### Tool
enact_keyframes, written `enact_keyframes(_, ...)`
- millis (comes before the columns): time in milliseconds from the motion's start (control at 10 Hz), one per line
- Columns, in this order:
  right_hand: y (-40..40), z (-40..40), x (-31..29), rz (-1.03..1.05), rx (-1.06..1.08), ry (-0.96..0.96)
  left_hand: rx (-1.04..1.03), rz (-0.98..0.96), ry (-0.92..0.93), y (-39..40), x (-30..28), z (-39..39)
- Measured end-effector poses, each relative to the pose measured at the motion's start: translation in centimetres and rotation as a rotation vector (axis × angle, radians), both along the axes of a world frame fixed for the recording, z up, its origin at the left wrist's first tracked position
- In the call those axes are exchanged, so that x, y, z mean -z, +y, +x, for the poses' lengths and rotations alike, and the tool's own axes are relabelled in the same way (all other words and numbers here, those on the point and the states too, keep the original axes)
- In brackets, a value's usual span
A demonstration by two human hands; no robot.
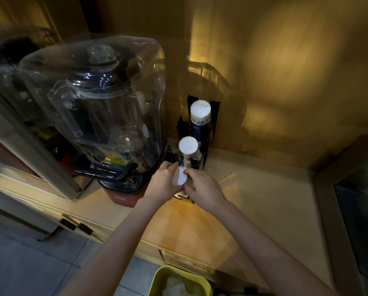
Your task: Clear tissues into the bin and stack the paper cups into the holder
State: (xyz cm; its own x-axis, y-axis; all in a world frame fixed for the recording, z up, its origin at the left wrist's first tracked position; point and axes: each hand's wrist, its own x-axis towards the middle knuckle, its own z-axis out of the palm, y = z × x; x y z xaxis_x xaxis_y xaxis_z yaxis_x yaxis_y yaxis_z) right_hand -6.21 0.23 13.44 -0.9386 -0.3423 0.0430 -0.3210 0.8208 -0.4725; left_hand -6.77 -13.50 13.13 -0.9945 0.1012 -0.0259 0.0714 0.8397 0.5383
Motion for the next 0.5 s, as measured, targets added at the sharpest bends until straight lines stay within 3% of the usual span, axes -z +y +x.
enact_keyframes(100, 0.4, -0.4, -0.1, 0.023, -0.073, -0.102, 0.017, -0.079, -0.028, 0.3, -0.6, -0.4)
enact_keyframes(200, 1.2, -0.9, -2.0, -0.188, -0.030, -0.228, 0.076, -0.201, -0.137, 0.7, -2.5, -1.6)
enact_keyframes(300, 3.4, -1.7, -5.9, -0.460, 0.093, -0.208, 0.082, -0.183, -0.105, 1.3, -6.1, -3.4)
enact_keyframes(400, 6.0, -1.3, -12.1, -0.751, 0.187, 0.018, 0.087, -0.106, -0.033, 2.8, -11.5, -5.0)
enact_keyframes(500, 9.9, 1.6, -20.0, -1.099, 0.154, 0.434, 0.127, -0.018, 0.089, 5.2, -17.5, -6.5)
